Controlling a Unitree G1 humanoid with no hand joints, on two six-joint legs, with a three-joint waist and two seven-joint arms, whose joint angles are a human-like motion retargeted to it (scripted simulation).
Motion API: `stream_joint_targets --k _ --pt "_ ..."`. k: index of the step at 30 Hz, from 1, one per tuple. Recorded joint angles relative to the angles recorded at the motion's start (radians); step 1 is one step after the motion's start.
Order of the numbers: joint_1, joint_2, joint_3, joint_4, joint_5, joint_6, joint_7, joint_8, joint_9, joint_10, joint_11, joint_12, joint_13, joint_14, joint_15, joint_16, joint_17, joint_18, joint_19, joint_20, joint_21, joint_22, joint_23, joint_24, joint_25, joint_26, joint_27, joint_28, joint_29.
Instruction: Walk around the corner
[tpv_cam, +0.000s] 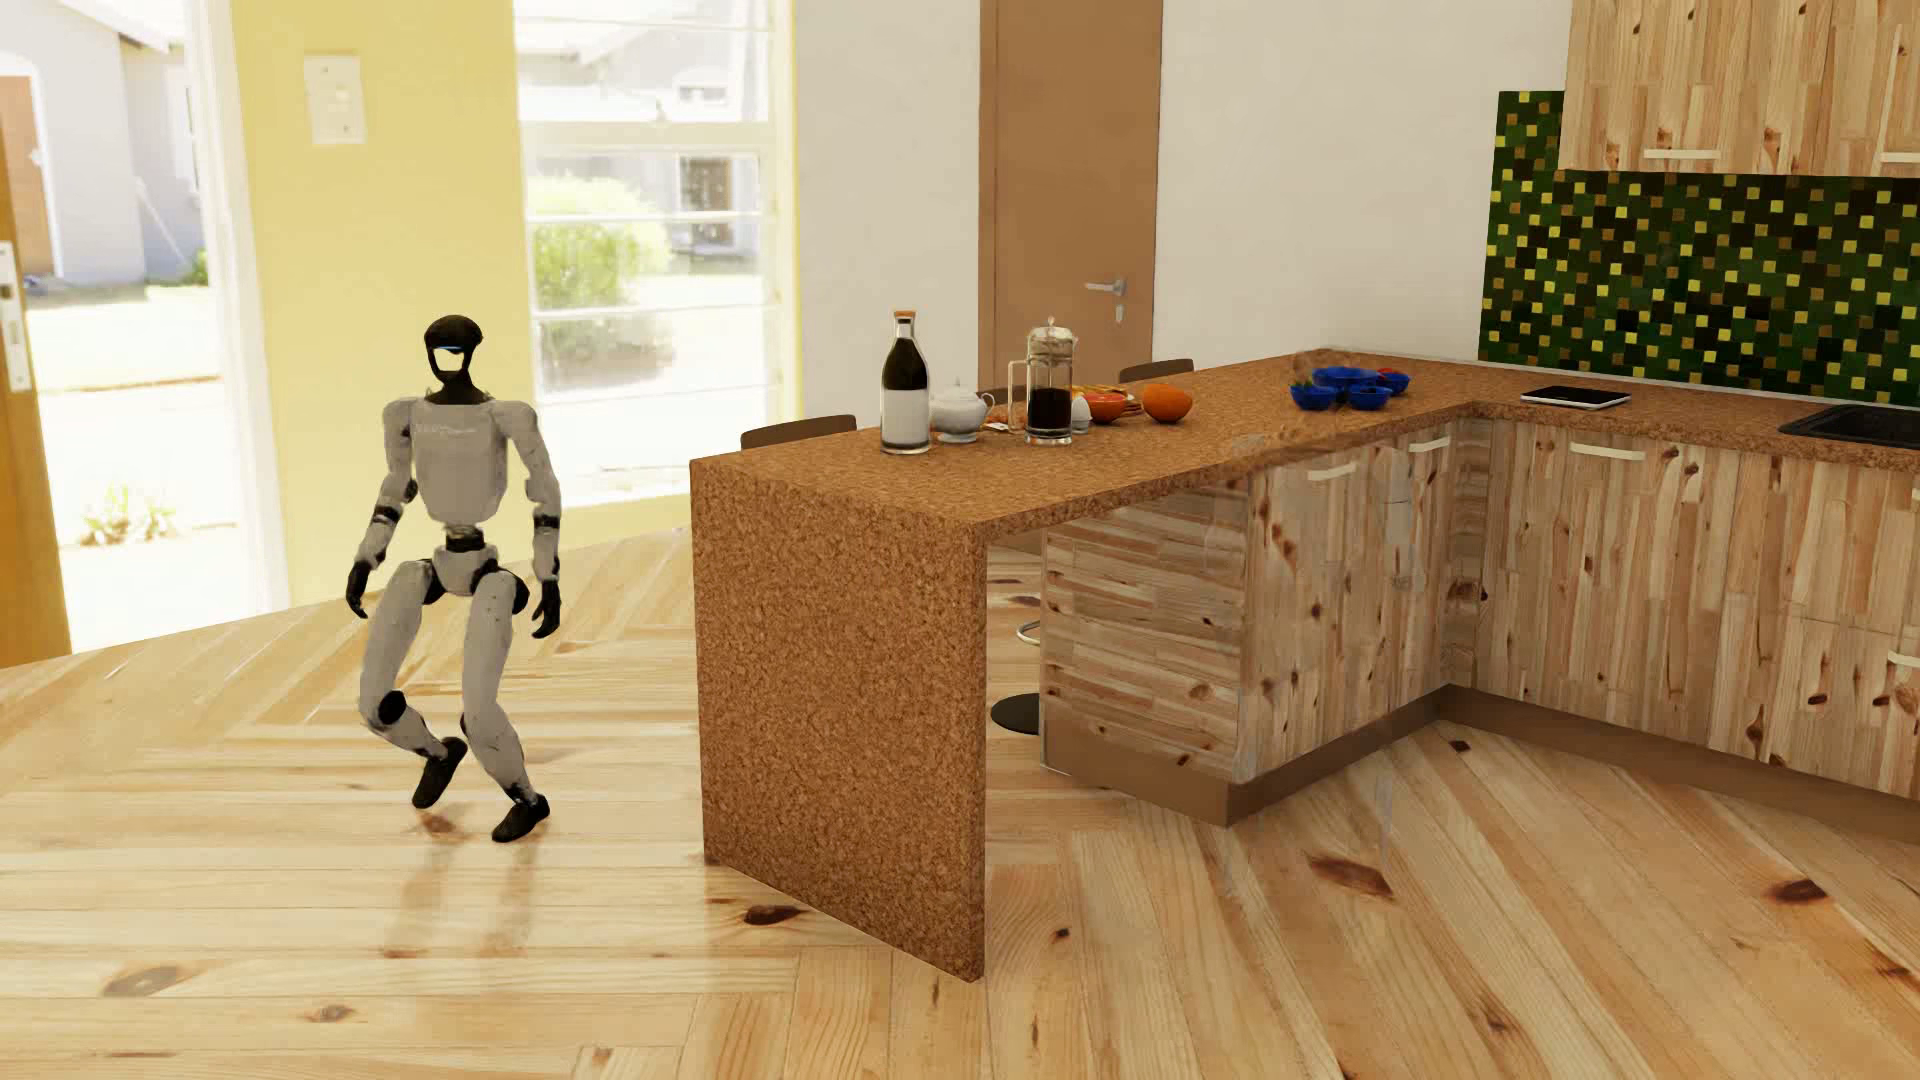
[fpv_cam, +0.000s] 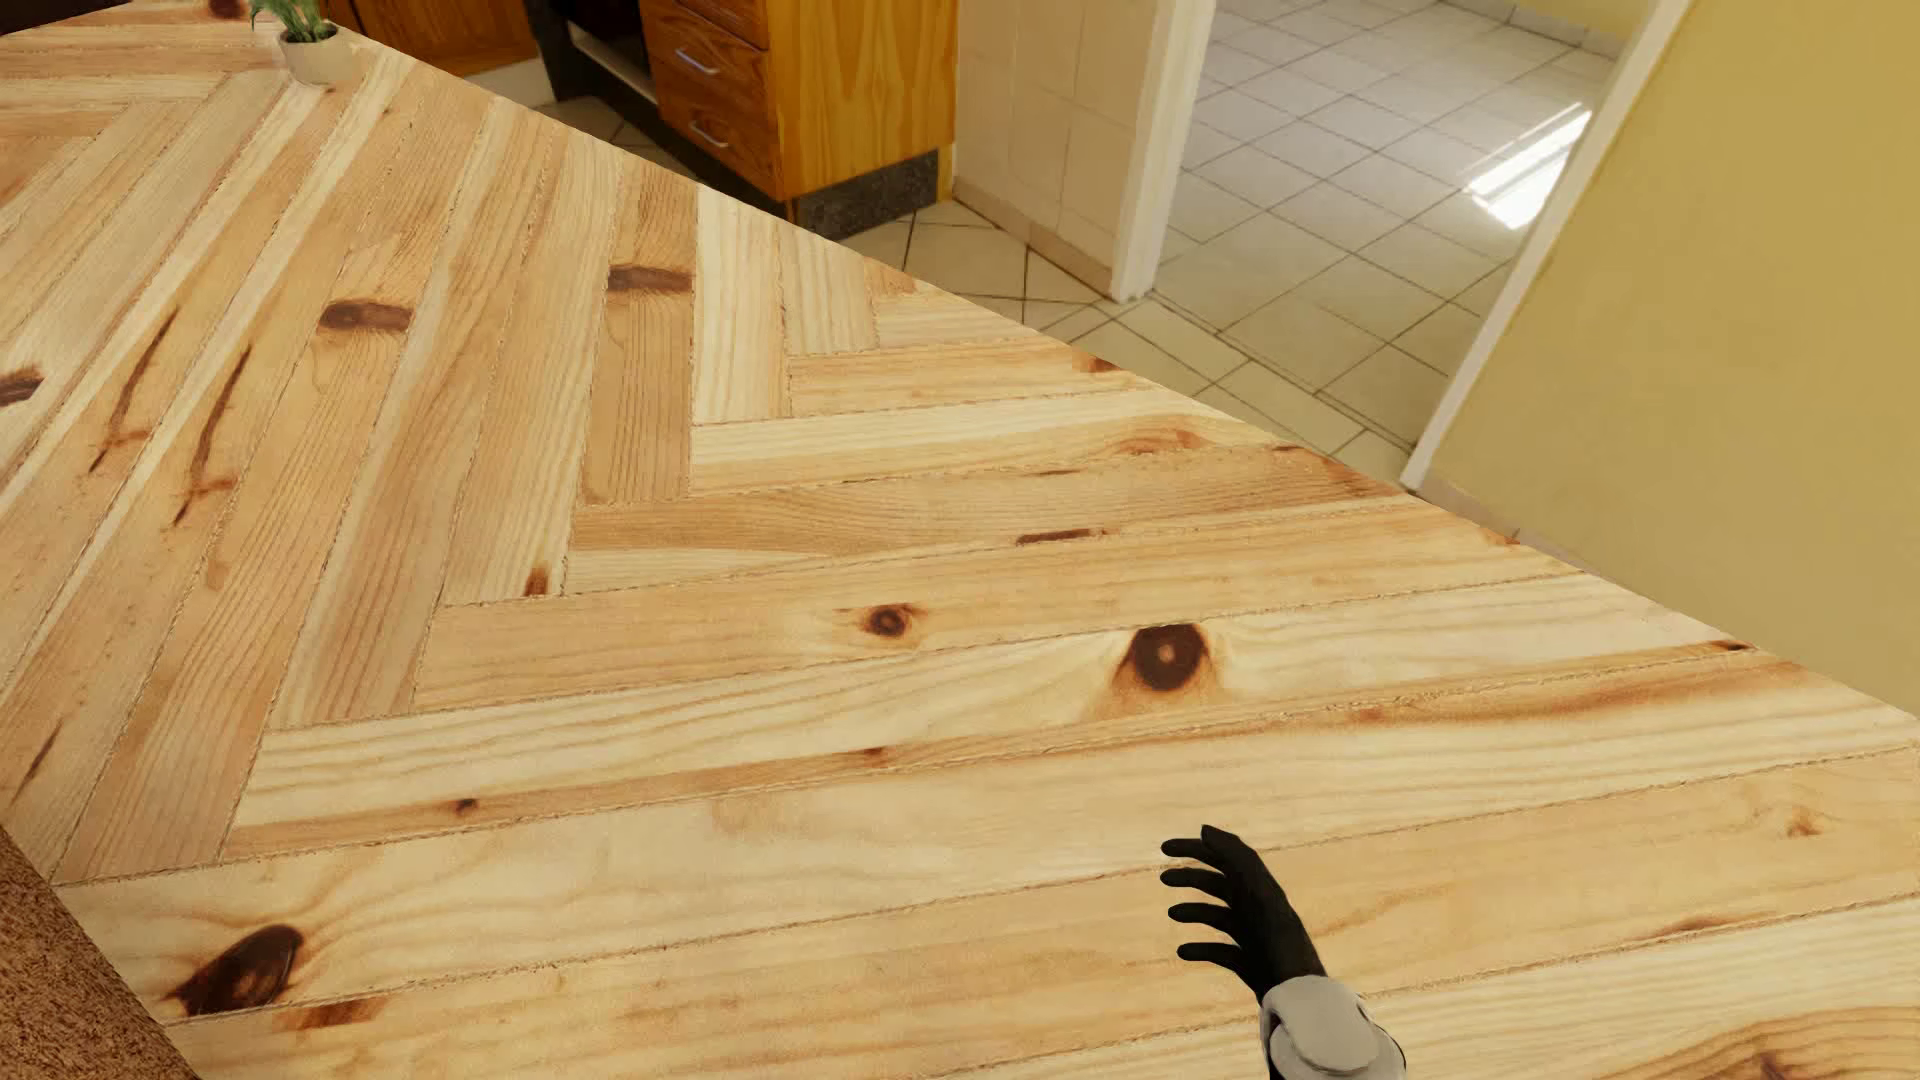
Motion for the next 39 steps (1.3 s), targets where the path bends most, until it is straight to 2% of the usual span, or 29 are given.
stream_joint_targets --k 2,4,6,7,9,10,11,12,13,15,16,17,18,19,20,21,23,25,27,28,29,30,32,33,34,35,36,37,39 --pt "0.093 -0.146 -0.08 -0.022 0.018 -0.044 -0.025 0.078 0.007 -0.061 -0.133 -0.03 0.147 -0.035 -0.193 -0.048 -0.034 -0.013 0.033 0.069 -0.051 -0.074 0.044 0.01 -0.019 0.012 -0.082 0.04 0.002" --pt "0.155 -0.15 -0.063 -0.047 -0.004 -0.072 -0.063 0.074 0.015 -0.053 -0.428 -0.16 0.254 -0.091 -0.166 -0.095 -0.098 -0.021 0.053 0.083 -0.098 -0.182 0.077 0.116 -0.049 0.021 -0.071 0.009 0.021" --pt "0.039 -0.062 -0.018 -0.002 -0.014 0.022 -0.033 -0.009 0.028 0.248 -0.442 -0.161 0.171 0.078 -0.152 -0.107 -0.179 0.129 -0.055 0.058 -0.064 -0.132 0.069 0.166 -0.039 -0.029 -0.037 -0.092 -0.012" --pt "-0.016 0.003 0.026 0.02 -0.023 0.069 0.016 -0.041 0.028 0.327 -0.479 -0.107 0.115 0.15 -0.175 -0.079 -0.171 0.126 -0.036 0.071 -0.078 -0.128 0.074 0.142 -0.026 -0.044 -0.054 -0.148 -0.055" --pt "-0.07 0.156 0.149 0.04 -0.043 0.143 0.09 -0.113 0.013 0.241 -0.57 -0.029 0.05 0.077 -0.219 -0.053 -0.111 0.027 -0.018 0.129 -0.041 -0.157 -0.017 0.105 0.005 -0.028 -0.085 -0.187 -0.135" --pt "-0.077 0.194 0.17 0.029 -0.058 0.161 0.101 -0.127 0.01 0.104 -0.529 0.009 -0.013 0.02 -0.246 -0.043 -0.076 0.031 -0.003 0.128 -0.005 -0.153 -0.048 0.115 0.015 -0.017 -0.1 -0.16 -0.146" --pt "-0.062 0.154 0.152 0.022 -0.06 0.17 0.094 -0.095 0.007 0.003 -0.36 0.04 -0.071 0.041 -0.214 -0.035 -0.048 0.102 0.014 0.08 0.016 -0.088 -0.024 0.131 0.01 -0.021 -0.133 -0.109 -0.135" --pt "-0.029 0.058 0.114 -0.008 -0.048 0.129 0.084 -0.008 0.018 0.01 -0.144 0.019 -0.073 0.015 -0.096 -0.008 -0.007 0.084 0.025 -0.002 0.008 0.022 0.042 0.139 -0.012 -0.022 -0.181 -0.056 -0.105" --pt "0.007 -0.026 0.061 -0.032 0.005 0.075 0.06 0.054 0.024 -0.002 -0.088 0.002 0.005 -0.015 -0.113 -0.03 -0.016 0.077 0.027 0.03 -0.007 -0.002 0.056 0.131 -0.053 -0.006 -0.196 -0.014 -0.057" --pt "0.095 -0.134 -0.046 -0.065 0.016 -0.042 0.037 0.054 0.021 -0.037 -0.293 -0.033 0.126 -0.08 -0.235 -0.072 -0.058 0.061 0.019 0.052 -0.048 -0.128 0.045 0.093 -0.142 0.005 -0.122 0.045 0.047" --pt "0.142 -0.13 -0.053 -0.08 0.006 -0.084 0.011 0.044 0.011 -0.042 -0.398 -0.111 0.2 -0.122 -0.207 -0.075 -0.078 0.052 0.016 0.05 -0.071 -0.156 0.076 0.08 -0.164 0.014 -0.117 0.043 0.08" --pt "0.155 -0.095 -0.046 -0.08 0.004 -0.089 -0.02 0.028 0.013 0.022 -0.378 -0.188 0.24 -0.129 -0.201 -0.083 -0.125 0.053 -0.021 0.034 -0.078 -0.157 0.083 0.066 -0.166 0.017 -0.101 0.014 0.094" --pt "0.108 -0.04 -0.04 -0.066 0.002 -0.071 -0.025 -0.007 0.028 0.183 -0.378 -0.236 0.221 -0.023 -0.251 -0.084 -0.157 0.08 -0.061 0.043 -0.079 -0.125 0.072 0.047 -0.145 0.009 -0.074 -0.04 0.075" --pt "0.045 0.025 -0.021 -0.042 -0.002 -0.04 0.003 -0.038 0.031 0.289 -0.417 -0.208 0.175 0.121 -0.278 -0.09 -0.159 0.116 -0.045 0.069 -0.096 -0.121 0.074 0.029 -0.105 -0.009 -0.062 -0.098 0.022" --pt "-0.009 0.1 0.02 -0.02 -0.006 0.001 0.037 -0.063 0.04 0.334 -0.468 -0.167 0.118 0.167 -0.297 -0.075 -0.159 0.111 -0.037 0.09 -0.115 -0.114 0.053 0.016 -0.06 -0.024 -0.048 -0.15 -0.041" --pt "-0.064 0.159 0.065 -0.007 -0.026 0.035 0.077 -0.084 0.054 0.298 -0.479 -0.119 0.067 0.113 -0.31 -0.076 -0.14 0.104 -0.017 0.122 -0.102 -0.15 -0.027 0.024 -0.016 -0.027 -0.035 -0.174 -0.104" --pt "-0.076 0.045 0.072 0.014 -0.036 0.097 0.083 -0.043 0.044 0.031 -0.15 -0.047 -0.051 0.012 -0.112 -0.037 -0.031 0.08 0.036 0.028 -0.014 -0.044 0.024 0.099 0.02 -0.054 -0.104 -0.127 -0.173" --pt "0.031 -0.112 -0.007 -0.048 0.026 0.065 0.045 0.053 0.06 -0.006 -0.062 -0.058 0.042 -0.051 -0.134 -0.037 -0.035 0.081 0.061 0.013 0.004 -0.031 0.036 0.116 -0.005 -0.015 -0.166 -0.055 -0.142" --pt "0.128 -0.242 -0.069 -0.096 0.048 0.0 0.01 0.03 0.069 -0.012 -0.23 -0.101 0.163 -0.088 -0.171 -0.068 -0.102 0.086 0.06 0.013 -0.065 -0.11 0.014 0.085 -0.068 0.007 -0.118 0.004 -0.06" --pt "0.08 -0.224 -0.056 -0.111 0.04 -0.027 0.005 0.007 0.072 0.169 -0.414 -0.127 0.172 -0.01 -0.122 -0.093 -0.138 0.073 0.049 0.059 -0.085 -0.163 0.081 0.079 -0.081 0.008 -0.117 0.01 -0.031" --pt "-0.004 -0.189 -0.02 -0.098 0.036 -0.007 0.003 -0.028 0.063 0.354 -0.418 -0.129 0.161 0.122 -0.05 -0.102 -0.191 0.079 -0.033 0.059 -0.086 -0.158 0.126 0.073 -0.074 -0.009 -0.109 -0.008 -0.022" --pt "-0.083 -0.149 0.021 -0.074 0.029 0.023 0.035 -0.07 0.057 0.419 -0.404 -0.142 0.128 0.191 -0.102 -0.083 -0.196 0.084 -0.167 0.04 -0.093 -0.096 0.124 0.06 -0.051 -0.024 -0.093 -0.045 -0.041" --pt "-0.135 -0.025 0.087 -0.008 0.008 0.07 0.085 -0.131 0.042 0.285 -0.43 -0.084 0.068 0.042 -0.185 -0.049 -0.136 0.02 -0.073 0.095 -0.048 -0.139 0.021 0.057 0.0 -0.02 -0.081 -0.097 -0.094" --pt "-0.132 0.037 0.11 0.019 0.004 0.093 0.078 -0.158 0.023 0.186 -0.443 -0.057 0.041 -0.031 -0.227 -0.046 -0.108 -0.01 -0.102 0.101 -0.022 -0.126 -0.016 0.071 0.013 -0.015 -0.083 -0.095 -0.106" --pt "-0.114 0.071 0.112 0.028 -0.012 0.096 0.071 -0.165 0.005 0.081 -0.414 -0.037 0.011 -0.01 -0.277 -0.035 -0.078 0.031 -0.076 0.092 0.001 -0.117 -0.012 0.08 0.009 -0.009 -0.093 -0.084 -0.107" --pt "-0.068 0.061 0.083 0.014 -0.027 0.087 0.073 -0.123 0.008 0.07 -0.294 -0.024 -0.003 -0.002 -0.264 -0.013 -0.045 0.073 -0.033 0.059 0.02 -0.074 -0.015 0.084 -0.005 -0.013 -0.095 -0.068 -0.102" --pt "-0.034 -0.019 0.022 -0.011 -0.011 0.065 0.056 -0.041 0.003 0.063 -0.115 -0.031 0.019 -0.035 -0.126 0.013 -0.015 0.074 0.002 0.0 0.009 -0.019 0.008 0.087 -0.028 -0.021 -0.106 -0.044 -0.087" --pt "0.013 -0.096 -0.049 -0.034 0.024 0.026 0.046 0.03 -0.004 0.021 -0.04 -0.035 0.062 -0.051 -0.088 -0.003 -0.032 0.073 0.035 0.039 -0.001 -0.004 0.023 0.082 -0.049 -0.031 -0.099 -0.021 -0.063" --pt "0.128 -0.182 -0.134 -0.065 0.063 -0.038 -0.008 0.068 -0.014 -0.09 -0.109 -0.119 0.192 -0.07 -0.19 -0.044 -0.089 0.064 0.09 0.057 -0.093 -0.053 0.04 0.083 -0.084 -0.037 -0.057 0.022 -0.018"
